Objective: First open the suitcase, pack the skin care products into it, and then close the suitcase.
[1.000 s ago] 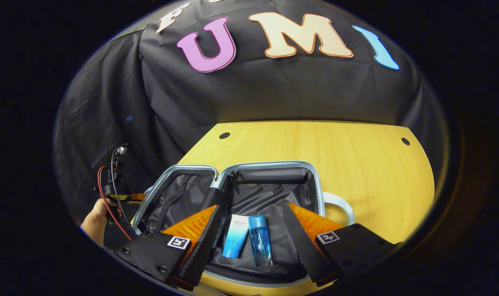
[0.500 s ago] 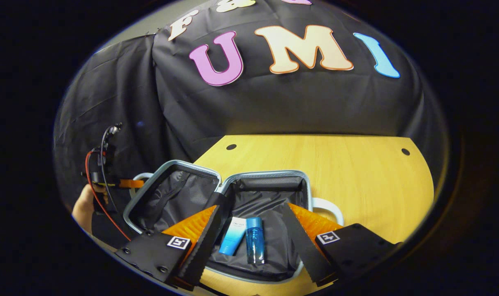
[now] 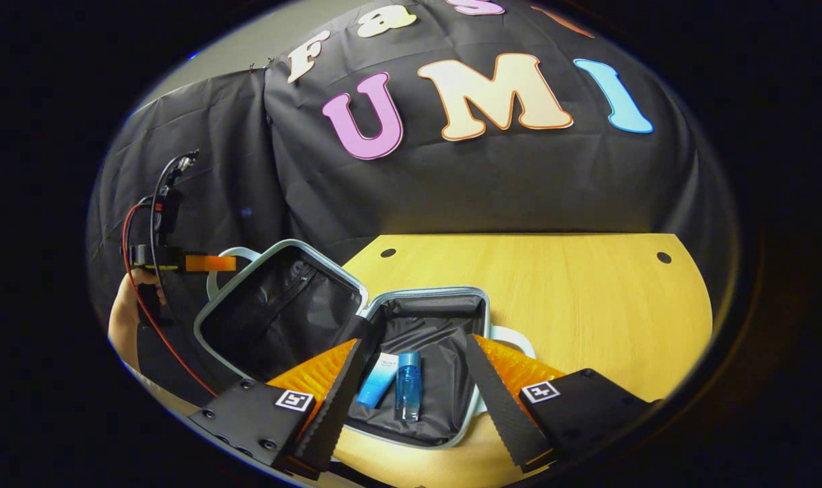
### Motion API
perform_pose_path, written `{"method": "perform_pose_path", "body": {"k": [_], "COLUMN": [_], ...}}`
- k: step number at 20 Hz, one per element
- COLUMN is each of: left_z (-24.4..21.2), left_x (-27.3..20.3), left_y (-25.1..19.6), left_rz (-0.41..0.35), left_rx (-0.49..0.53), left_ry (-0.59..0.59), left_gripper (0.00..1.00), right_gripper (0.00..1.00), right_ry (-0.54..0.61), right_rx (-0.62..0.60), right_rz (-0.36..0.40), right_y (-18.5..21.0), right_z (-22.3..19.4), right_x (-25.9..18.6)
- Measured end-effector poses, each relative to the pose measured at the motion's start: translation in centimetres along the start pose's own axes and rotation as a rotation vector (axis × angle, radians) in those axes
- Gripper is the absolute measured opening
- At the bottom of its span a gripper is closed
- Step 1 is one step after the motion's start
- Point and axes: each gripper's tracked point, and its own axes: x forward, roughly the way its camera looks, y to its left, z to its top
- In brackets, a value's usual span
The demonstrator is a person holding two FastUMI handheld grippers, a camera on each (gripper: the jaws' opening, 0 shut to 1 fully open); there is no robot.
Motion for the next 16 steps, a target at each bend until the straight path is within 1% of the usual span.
{"method": "perform_pose_path", "body": {"k": [3, 4, 5, 7, 12, 16], "left_z": [1.5, 1.8, 2.2, 2.8, 4.2, 5.2], "left_x": [-1.8, -2.1, -2.4, -3.4, -6.5, -7.0], "left_y": [-1.8, -2.8, -3.7, -5.5, -12.1, -17.2], "left_rz": [-0.018, -0.024, -0.033, -0.054, -0.178, -0.266], "left_rx": [0.023, 0.032, 0.042, 0.055, 0.072, 0.087], "left_ry": [-0.031, -0.040, -0.050, -0.063, -0.106, -0.113], "left_gripper": [0.00, 0.02, 0.00, 0.00, 0.00, 0.00], "right_gripper": [0.95, 0.95, 0.95, 0.95, 0.95, 0.95], "right_ry": [-0.022, -0.026, -0.029, -0.037, -0.058, -0.073], "right_rx": [-0.011, -0.014, -0.014, -0.012, -0.002, 0.017], "right_rz": [-0.001, -0.001, -0.004, -0.009, -0.024, -0.048], "right_y": [-1.1, -1.5, -1.9, -2.6, -4.6, -6.6], "right_z": [0.8, 0.9, 0.9, 1.0, 1.6, 1.9], "right_x": [-1.4, -1.8, -2.2, -2.9, -4.7, -5.8]}}
